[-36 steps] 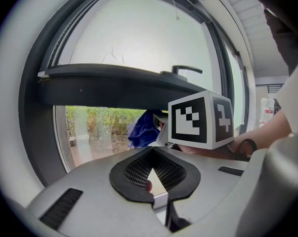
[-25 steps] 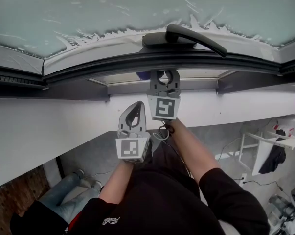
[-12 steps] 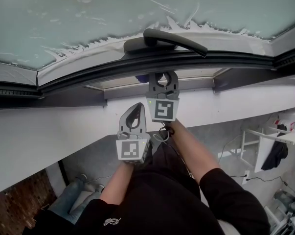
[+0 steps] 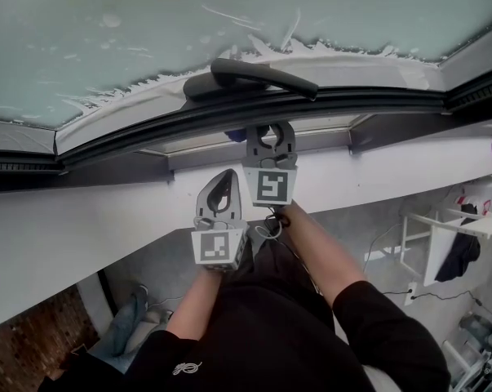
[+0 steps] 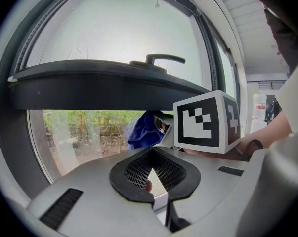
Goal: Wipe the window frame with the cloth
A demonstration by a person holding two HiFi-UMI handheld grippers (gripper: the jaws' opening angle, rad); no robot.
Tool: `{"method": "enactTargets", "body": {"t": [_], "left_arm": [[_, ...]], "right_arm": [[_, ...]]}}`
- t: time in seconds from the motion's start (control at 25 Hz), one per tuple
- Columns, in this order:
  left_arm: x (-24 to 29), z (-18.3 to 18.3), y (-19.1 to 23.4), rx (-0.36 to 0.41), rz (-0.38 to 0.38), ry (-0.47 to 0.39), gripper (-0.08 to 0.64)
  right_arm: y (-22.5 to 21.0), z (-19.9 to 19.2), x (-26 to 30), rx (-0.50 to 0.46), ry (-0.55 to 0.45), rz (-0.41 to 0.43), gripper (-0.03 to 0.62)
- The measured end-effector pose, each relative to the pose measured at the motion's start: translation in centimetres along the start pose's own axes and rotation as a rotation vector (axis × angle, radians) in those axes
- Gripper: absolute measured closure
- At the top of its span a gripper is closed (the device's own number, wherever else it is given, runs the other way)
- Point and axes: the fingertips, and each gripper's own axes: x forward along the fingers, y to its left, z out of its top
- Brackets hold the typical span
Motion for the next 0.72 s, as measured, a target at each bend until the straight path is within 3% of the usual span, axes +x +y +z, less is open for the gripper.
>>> {"method": "enactTargets", "body": {"t": [0.72], "left_arm": [[2.6,1.0,-4.5,0.032,-0.049,0.008,0.555]], "right_arm": [[-5.8,-0.4,-1.4,0.001,0.016,-0.046,0.569]]}}
